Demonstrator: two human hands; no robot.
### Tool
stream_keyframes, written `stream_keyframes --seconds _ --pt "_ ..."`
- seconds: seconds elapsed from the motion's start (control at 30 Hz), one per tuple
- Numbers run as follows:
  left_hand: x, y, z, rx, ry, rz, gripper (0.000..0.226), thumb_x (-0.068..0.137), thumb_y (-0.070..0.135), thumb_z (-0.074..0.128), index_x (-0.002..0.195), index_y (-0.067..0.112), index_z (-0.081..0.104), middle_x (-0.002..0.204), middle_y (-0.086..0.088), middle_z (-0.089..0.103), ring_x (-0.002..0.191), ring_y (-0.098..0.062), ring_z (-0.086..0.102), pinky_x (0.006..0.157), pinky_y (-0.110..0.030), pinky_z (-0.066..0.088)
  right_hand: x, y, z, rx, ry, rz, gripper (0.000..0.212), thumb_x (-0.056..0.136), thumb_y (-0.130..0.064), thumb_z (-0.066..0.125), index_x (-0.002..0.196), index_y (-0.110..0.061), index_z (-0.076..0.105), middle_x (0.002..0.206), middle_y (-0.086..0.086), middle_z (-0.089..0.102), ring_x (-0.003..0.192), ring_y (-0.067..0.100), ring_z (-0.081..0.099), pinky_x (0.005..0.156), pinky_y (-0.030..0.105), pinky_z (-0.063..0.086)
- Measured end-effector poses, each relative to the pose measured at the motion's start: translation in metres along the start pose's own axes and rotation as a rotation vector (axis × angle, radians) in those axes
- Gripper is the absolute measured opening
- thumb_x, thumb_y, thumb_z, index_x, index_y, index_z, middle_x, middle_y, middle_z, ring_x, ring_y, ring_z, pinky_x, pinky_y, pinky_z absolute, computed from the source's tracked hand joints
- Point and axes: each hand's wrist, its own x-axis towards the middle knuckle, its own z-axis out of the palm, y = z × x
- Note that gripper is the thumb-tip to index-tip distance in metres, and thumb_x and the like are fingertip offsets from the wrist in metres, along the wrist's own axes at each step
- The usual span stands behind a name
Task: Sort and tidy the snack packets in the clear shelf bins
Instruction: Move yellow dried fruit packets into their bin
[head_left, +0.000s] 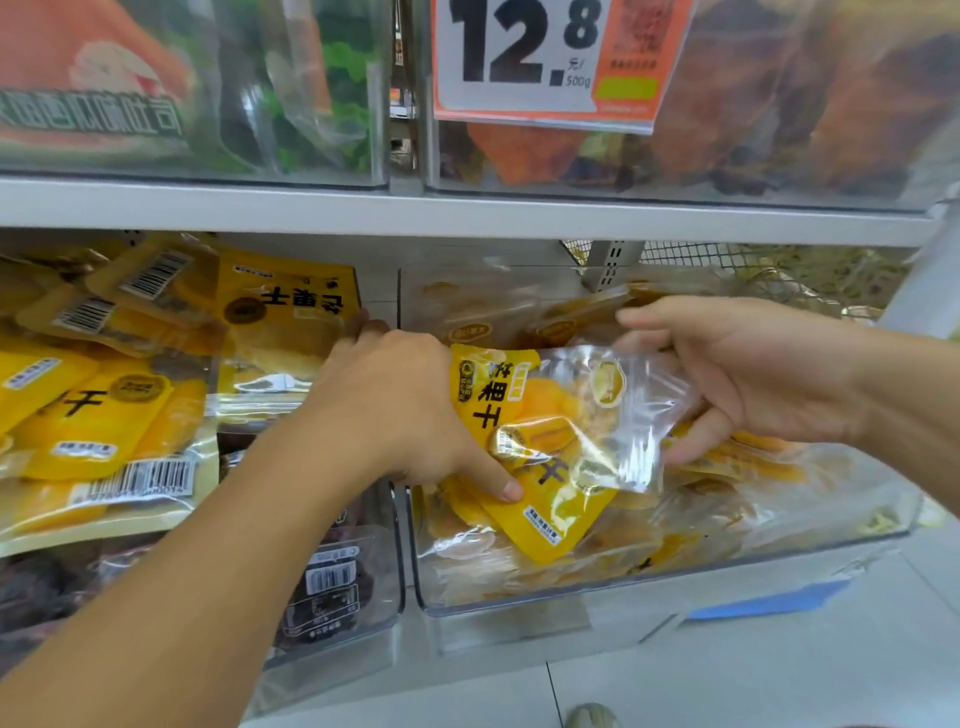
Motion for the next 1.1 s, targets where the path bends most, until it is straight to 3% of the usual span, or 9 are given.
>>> stream_keyframes --seconds 0.07,0.2,0.33,0.43,0.57,0.7,0.83,0.9,1.1 --pt "0.000 0.001 0.000 -0.011 -0.001 -0.023 0.092 0.026 0.097 0.066 0.076 0.021 0.055 0.082 0.002 0.056 0.083 -0.022 0.044 0.093 -0.041 0.040 -0.002 0.003 0.007 -0.037 -0.010 -0.021 0.041 0.089 -0.039 0.065 0.119 -0.011 0.066 0.107 0.011 0.066 0.075 0.032 0.071 0.055 0.037 0.061" --pt "-0.001 0.000 0.000 -0.103 0.011 -0.032 0.093 0.021 0.098 0.063 0.064 0.016 0.056 0.070 0.002 0.055 0.075 -0.020 0.048 0.077 -0.038 0.042 0.001 0.009 0.024 0.146 0.208 -0.147 0.019 0.101 -0.017 0.055 0.086 -0.006 0.058 0.065 0.008 0.060 0.046 0.017 0.060 0.041 0.031 0.055" --pt "-0.001 -0.003 0.002 -0.155 0.008 0.017 0.085 0.019 0.095 0.061 0.059 0.019 0.066 0.067 0.003 0.066 0.080 -0.019 0.057 0.075 -0.035 0.038 0.006 0.014 0.028 0.145 0.330 -0.255 0.019 0.089 -0.021 0.070 0.085 -0.006 0.060 0.077 0.019 0.067 0.065 0.034 0.060 0.075 0.060 0.057" --pt "-0.001 -0.004 0.001 -0.098 -0.015 0.050 0.082 0.023 0.094 0.063 0.060 0.020 0.067 0.067 0.004 0.064 0.080 -0.021 0.056 0.074 -0.036 0.040 0.002 0.014 0.034 0.176 0.066 -0.178 0.033 0.071 -0.007 0.074 0.104 -0.003 0.068 0.098 0.019 0.075 0.077 0.027 0.074 0.058 0.038 0.062" --pt "-0.001 -0.007 -0.003 -0.017 -0.105 0.078 0.096 0.029 0.104 0.046 0.084 0.032 0.075 0.083 0.007 0.063 0.093 -0.023 0.052 0.080 -0.039 0.041 -0.006 0.011 0.028 0.135 0.199 -0.330 0.020 0.064 0.000 0.075 0.079 -0.009 0.065 0.079 0.018 0.073 0.070 0.031 0.070 0.055 0.040 0.060" --pt "0.000 -0.010 -0.007 0.106 -0.150 0.109 0.110 0.046 0.106 0.031 0.127 0.040 0.064 0.130 0.003 0.057 0.120 -0.028 0.047 0.091 -0.042 0.038 -0.021 0.022 0.018 -0.003 0.467 -0.507 0.028 0.068 -0.008 0.082 0.076 -0.005 0.055 0.066 0.019 0.062 0.067 0.040 0.068 0.065 0.060 0.060" --pt "0.002 -0.004 -0.008 0.295 -0.163 0.123 0.095 0.071 0.095 0.040 0.143 0.034 0.051 0.138 -0.001 0.054 0.128 -0.029 0.045 0.102 -0.047 0.035 -0.027 0.035 0.022 -0.415 0.750 -0.559 0.052 0.066 -0.040 0.087 0.069 -0.002 0.051 0.060 0.018 0.063 0.055 0.031 0.064 0.052 0.034 0.049" --pt "0.002 0.000 -0.009 0.344 -0.168 0.127 0.092 0.075 0.091 0.042 0.145 0.031 0.048 0.140 -0.005 0.053 0.130 -0.031 0.044 0.105 -0.047 0.035 -0.028 0.033 0.029 -0.522 0.825 -0.646 0.052 0.066 -0.042 0.085 0.058 -0.012 0.043 0.050 0.011 0.055 0.053 0.025 0.064 0.050 0.038 0.048" --pt "0.005 -0.007 -0.008 0.102 -0.145 0.099 0.093 0.056 0.099 0.050 0.120 0.032 0.065 0.104 0.007 0.064 0.093 -0.019 0.056 0.078 -0.036 0.041 -0.003 0.023 0.047 -0.986 0.490 -0.935 0.064 0.069 -0.031 0.090 0.060 -0.035 0.026 0.049 -0.012 0.035 0.049 0.001 0.047 0.049 0.026 0.036"
